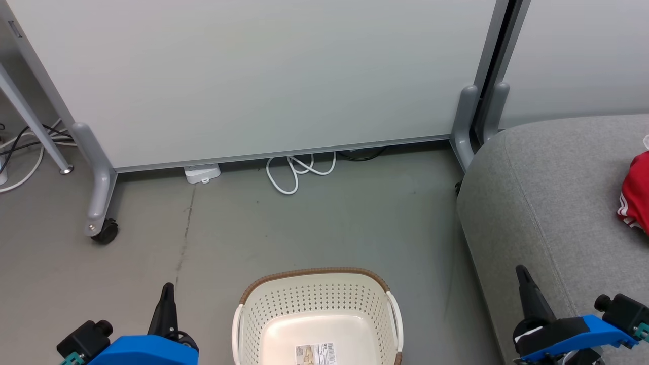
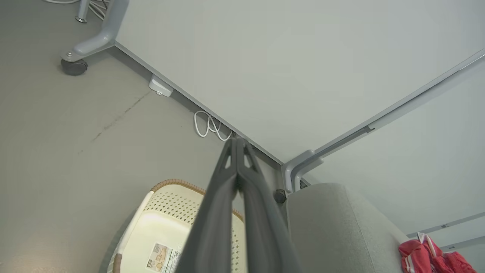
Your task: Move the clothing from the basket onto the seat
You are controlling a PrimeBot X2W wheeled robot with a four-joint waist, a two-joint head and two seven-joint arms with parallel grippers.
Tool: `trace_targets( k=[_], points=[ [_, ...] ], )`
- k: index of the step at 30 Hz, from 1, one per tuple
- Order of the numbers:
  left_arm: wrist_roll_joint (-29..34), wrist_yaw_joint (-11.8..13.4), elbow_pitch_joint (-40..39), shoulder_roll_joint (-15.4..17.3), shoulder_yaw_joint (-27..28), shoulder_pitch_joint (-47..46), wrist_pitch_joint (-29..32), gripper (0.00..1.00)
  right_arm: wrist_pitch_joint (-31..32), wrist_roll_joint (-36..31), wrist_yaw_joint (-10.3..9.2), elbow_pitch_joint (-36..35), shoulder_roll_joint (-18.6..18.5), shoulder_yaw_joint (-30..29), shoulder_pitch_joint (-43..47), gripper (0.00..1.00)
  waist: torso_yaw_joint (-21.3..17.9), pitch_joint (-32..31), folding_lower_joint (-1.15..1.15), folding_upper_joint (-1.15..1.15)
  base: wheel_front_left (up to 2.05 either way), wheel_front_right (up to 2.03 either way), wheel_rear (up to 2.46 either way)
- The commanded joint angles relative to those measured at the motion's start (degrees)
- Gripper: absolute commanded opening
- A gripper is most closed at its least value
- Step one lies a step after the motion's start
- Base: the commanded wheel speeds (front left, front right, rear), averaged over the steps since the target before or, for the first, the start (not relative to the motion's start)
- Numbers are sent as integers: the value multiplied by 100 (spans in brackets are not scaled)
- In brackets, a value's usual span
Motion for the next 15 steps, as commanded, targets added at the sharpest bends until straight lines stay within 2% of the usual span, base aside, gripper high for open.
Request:
trace_targets(
  k=[1, 15],
  points=[
    [-164, -3, -114, 14, 46, -176, 34, 0, 34, 184, 0, -105, -12, -25, -169, 0, -6, 1, 0, 0, 0, 0, 0],
    [-1088, -4, -305, -12, 207, -239, 299, 0, 222, 1190, 0, -188, -14, -89, -213, 0, -77, 9, 0, 0, 0, 0, 0]
  ],
)
